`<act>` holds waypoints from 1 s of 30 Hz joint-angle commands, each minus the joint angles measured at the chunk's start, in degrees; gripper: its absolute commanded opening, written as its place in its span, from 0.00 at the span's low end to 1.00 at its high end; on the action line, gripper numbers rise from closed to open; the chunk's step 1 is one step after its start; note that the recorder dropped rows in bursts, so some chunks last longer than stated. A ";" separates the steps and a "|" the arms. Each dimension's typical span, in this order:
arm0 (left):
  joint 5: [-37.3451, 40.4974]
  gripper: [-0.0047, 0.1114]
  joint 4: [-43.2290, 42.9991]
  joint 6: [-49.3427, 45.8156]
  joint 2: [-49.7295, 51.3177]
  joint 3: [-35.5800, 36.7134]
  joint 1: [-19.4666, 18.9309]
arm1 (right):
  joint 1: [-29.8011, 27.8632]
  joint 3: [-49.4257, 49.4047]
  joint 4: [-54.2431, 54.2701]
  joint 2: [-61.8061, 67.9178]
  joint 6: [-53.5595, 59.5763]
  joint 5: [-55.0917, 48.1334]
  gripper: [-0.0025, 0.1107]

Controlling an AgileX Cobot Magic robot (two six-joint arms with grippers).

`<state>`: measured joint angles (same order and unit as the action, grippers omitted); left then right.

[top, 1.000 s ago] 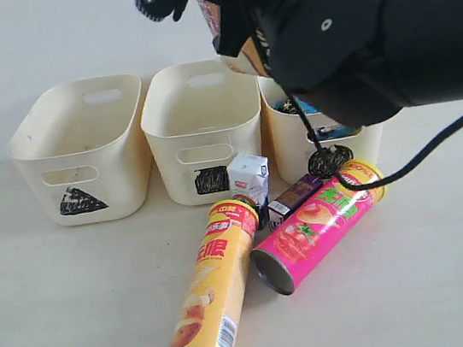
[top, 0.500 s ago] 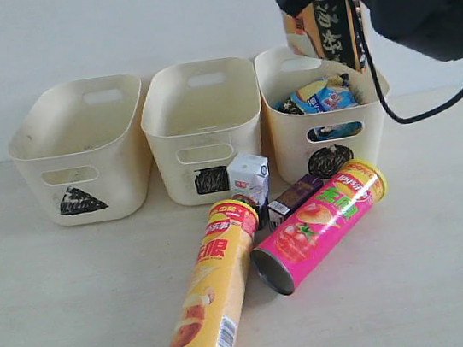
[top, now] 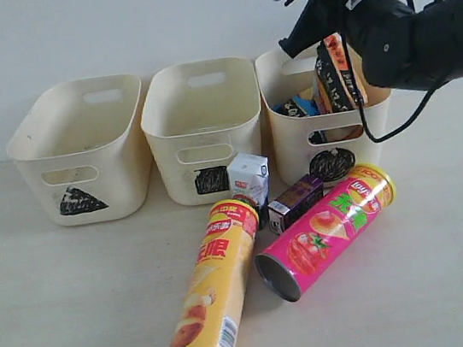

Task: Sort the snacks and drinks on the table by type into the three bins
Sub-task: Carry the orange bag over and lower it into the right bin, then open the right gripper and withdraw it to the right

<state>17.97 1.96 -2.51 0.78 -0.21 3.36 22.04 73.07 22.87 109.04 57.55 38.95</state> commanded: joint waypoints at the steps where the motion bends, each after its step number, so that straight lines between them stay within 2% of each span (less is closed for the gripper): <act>1: -0.39 0.08 0.43 -0.08 -0.43 0.21 -0.17 | -0.35 0.85 1.15 -0.44 -0.71 0.32 0.02; 5: -0.39 0.08 0.43 -0.08 -0.43 0.21 -0.17 | -0.35 0.85 5.24 -3.12 0.41 -7.52 0.02; 18: -0.39 0.08 0.43 -0.08 -0.43 0.21 -0.17 | -0.35 0.85 5.28 -14.89 1.42 -49.65 0.02; 30: -0.39 0.08 0.43 -0.08 -0.43 0.21 -0.17 | -0.35 4.53 1.81 -16.36 -4.01 -83.00 0.02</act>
<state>17.97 1.96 -2.51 0.78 -0.21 3.36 21.93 76.06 27.16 93.52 56.35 -36.82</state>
